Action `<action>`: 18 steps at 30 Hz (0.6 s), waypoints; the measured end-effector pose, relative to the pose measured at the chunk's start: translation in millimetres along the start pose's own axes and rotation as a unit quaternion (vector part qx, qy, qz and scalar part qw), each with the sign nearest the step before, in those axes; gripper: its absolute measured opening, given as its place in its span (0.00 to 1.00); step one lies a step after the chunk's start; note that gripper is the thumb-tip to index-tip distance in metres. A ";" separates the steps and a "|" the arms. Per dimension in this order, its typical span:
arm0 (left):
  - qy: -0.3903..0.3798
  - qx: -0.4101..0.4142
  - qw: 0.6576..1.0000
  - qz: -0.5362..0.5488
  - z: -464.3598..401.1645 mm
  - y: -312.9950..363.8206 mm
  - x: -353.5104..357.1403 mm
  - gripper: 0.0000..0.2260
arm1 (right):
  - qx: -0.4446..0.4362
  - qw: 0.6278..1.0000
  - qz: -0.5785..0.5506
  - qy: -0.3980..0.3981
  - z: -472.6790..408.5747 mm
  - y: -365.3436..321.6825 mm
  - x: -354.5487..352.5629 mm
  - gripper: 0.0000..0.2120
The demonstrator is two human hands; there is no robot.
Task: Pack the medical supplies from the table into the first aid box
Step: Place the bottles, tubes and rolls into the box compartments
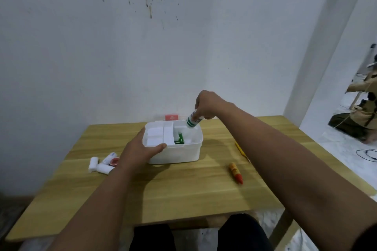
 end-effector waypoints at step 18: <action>-0.011 -0.025 1.000 -0.011 0.7 -2.6 1.8 0.42 | -0.028 0.994 0.095 -0.036 -30.4 -15.4 87.1 0.16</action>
Point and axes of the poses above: each hand's wrist, its own z-axis away from the middle knuckle, its own x-axis out of the palm, y = z × x, the point moved 8 cm from there along -z, towards the middle knuckle, and after that the axes turned 2 degrees about -y, right-handed, at the moved point
